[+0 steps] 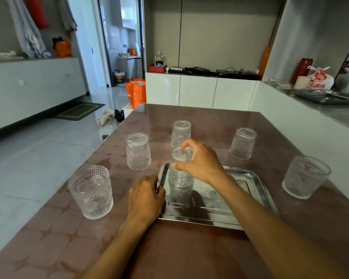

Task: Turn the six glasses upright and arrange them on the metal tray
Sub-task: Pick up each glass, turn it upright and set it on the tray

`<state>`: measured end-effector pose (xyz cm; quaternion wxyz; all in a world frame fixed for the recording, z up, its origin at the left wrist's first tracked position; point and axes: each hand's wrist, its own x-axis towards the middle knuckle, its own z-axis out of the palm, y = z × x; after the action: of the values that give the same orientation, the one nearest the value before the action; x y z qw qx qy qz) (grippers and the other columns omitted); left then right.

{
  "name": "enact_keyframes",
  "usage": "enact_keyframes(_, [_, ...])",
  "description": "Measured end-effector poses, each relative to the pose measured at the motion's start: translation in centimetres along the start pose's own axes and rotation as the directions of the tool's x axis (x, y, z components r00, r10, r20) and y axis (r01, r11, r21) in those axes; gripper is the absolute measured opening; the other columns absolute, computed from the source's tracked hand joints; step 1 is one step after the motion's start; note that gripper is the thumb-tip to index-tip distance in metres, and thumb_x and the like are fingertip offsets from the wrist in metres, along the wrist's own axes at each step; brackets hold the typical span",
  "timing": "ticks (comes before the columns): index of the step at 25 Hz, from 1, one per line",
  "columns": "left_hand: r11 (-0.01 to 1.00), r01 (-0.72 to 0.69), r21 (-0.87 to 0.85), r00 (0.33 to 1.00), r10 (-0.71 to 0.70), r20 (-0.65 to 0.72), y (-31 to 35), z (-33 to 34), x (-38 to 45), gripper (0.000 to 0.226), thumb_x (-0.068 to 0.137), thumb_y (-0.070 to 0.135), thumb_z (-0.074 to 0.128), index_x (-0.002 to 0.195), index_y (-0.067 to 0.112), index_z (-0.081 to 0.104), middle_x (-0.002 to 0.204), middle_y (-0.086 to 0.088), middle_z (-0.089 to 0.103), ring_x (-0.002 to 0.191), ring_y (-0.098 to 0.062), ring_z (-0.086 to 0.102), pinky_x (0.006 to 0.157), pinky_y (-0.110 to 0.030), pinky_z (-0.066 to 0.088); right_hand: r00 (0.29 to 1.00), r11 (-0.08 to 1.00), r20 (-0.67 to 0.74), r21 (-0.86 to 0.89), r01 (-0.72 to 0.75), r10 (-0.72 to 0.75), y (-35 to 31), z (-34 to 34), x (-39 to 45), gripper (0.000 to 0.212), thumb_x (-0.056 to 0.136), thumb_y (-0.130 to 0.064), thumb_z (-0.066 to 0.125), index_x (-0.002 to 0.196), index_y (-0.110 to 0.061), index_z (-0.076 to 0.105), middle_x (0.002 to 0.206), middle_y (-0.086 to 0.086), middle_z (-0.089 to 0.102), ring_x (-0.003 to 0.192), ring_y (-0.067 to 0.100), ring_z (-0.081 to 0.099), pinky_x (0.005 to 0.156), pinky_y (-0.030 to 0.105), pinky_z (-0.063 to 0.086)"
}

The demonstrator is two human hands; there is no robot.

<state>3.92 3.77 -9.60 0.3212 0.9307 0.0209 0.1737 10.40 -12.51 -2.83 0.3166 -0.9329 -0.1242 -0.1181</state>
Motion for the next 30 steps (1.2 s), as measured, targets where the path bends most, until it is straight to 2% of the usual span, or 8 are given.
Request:
enact_keyframes(9, [0.997, 0.026, 0.078, 0.999, -0.029, 0.035, 1.8, -1.5, -1.2, 0.019, 0.087, 0.022, 0.053, 0.095, 0.009, 0.064, 0.101, -0.012, 0.066, 0.096, -0.032, 0.06, 0.082, -0.045, 0.05, 0.997, 0.997, 0.051, 0.043, 0.064, -0.066, 0.9, 1.3, -0.1, 0.065, 0.069, -0.052, 0.08, 0.124, -0.038, 0.048, 0.132, -0.001, 0.059, 0.097, 0.012, 0.05, 0.075, 0.028, 0.042])
enact_keyframes(13, [0.932, -0.225, 0.285, 0.869, 0.324, -0.373, 0.0, -8.4, -2.7, 0.043, 0.084, 0.042, 0.054, 0.123, 0.025, 0.059, 0.122, -0.002, 0.058, 0.106, -0.026, 0.055, 0.081, -0.042, 0.048, 0.981, 0.984, -0.192, 0.165, 0.064, -0.032, 1.5, 0.2, -3.9, 0.058, 0.076, -0.063, 0.062, 0.127, -0.042, 0.045, 0.127, -0.015, 0.052, 0.106, 0.007, 0.049, 0.078, 0.024, 0.041])
enact_keyframes(15, [0.885, 0.017, 0.466, 0.887, 0.202, -0.416, -2.7, -12.6, -2.9, 0.071, 0.075, 0.065, 0.056, 0.136, 0.032, 0.044, 0.14, -0.007, 0.046, 0.121, -0.034, 0.048, 0.088, -0.05, 0.044, 0.976, 0.973, -0.217, 0.219, 0.072, -0.024, 1.7, -0.3, -6.0, 0.036, 0.081, -0.052, 0.062, 0.113, -0.037, 0.054, 0.114, -0.018, 0.057, 0.1, 0.008, 0.059, 0.07, 0.018, 0.044])
enact_keyframes(18, [0.909, 0.318, 0.271, 0.948, -0.303, -0.097, -4.2, -14.7, -2.4, 0.096, 0.066, 0.075, 0.063, 0.145, 0.027, 0.035, 0.143, -0.013, 0.054, 0.121, -0.039, 0.057, 0.093, -0.053, 0.049, 0.993, 0.96, -0.117, 0.274, 0.06, -0.029, 0.6, 0.0, -8.3, 0.014, 0.088, -0.025, 0.069, 0.101, -0.022, 0.066, 0.105, -0.01, 0.067, 0.099, 0.009, 0.061, 0.078, 0.019, 0.047])
enact_keyframes(22, [0.97, 0.205, 0.132, 0.949, -0.164, -0.271, -2.7, -13.7, -3.4, 0.084, 0.062, 0.065, 0.073, 0.129, 0.019, 0.053, 0.116, -0.011, 0.073, 0.093, -0.031, 0.07, 0.079, -0.043, 0.058, 1.0, 0.898, -0.004, 0.439, -0.011, 0.014, -2.1, -0.3, -10.9, 0.002, 0.088, -0.02, 0.07, 0.089, -0.02, 0.07, 0.087, -0.006, 0.073, 0.085, 0.005, 0.065, 0.073, 0.019, 0.048])
enact_keyframes(24, [0.998, 0.063, -0.021, 0.926, -0.066, -0.371, -1.3, -13.9, -4.2, 0.083, 0.054, 0.071, 0.072, 0.123, 0.029, 0.051, 0.107, 0.004, 0.071, 0.086, -0.015, 0.069, 0.073, -0.035, 0.058, 0.971, 0.706, 0.208, 0.669, -0.231, 0.121, -3.1, -1.2, -11.5, 0.018, 0.088, -0.037, 0.069, 0.097, -0.022, 0.068, 0.086, 0.002, 0.077, 0.079, 0.016, 0.07, 0.069, 0.028, 0.055])
enact_keyframes(27, [0.927, -0.254, -0.278, 0.942, 0.172, -0.287, 3.2, -11.7, -5.7, 0.083, 0.053, 0.056, 0.083, 0.124, 0.037, 0.045, 0.112, 0.026, 0.06, 0.102, 0.003, 0.062, 0.08, -0.014, 0.053, 0.763, 0.135, 0.644, 0.752, -0.645, 0.062, -4.0, -2.3, -11.5, 0.065, 0.081, -0.06, 0.067, 0.125, -0.013, 0.06, 0.105, 0.018, 0.075, 0.09, 0.035, 0.071, 0.077, 0.045, 0.057])
enact_keyframes(30, [0.797, -0.384, -0.465, 0.916, 0.392, -0.084, 7.2, -7.2, -6.3, 0.08, 0.059, 0.034, 0.088, 0.127, 0.035, 0.045, 0.12, 0.023, 0.058, 0.114, -0.001, 0.059, 0.089, -0.017, 0.051, 0.823, -0.115, 0.567, 0.82, -0.561, 0.025, -2.7, -2.9, -11.6, 0.062, 0.076, -0.049, 0.079, 0.125, -0.012, 0.068, 0.119, 0.018, 0.071, 0.105, 0.034, 0.069, 0.076, 0.042, 0.057])
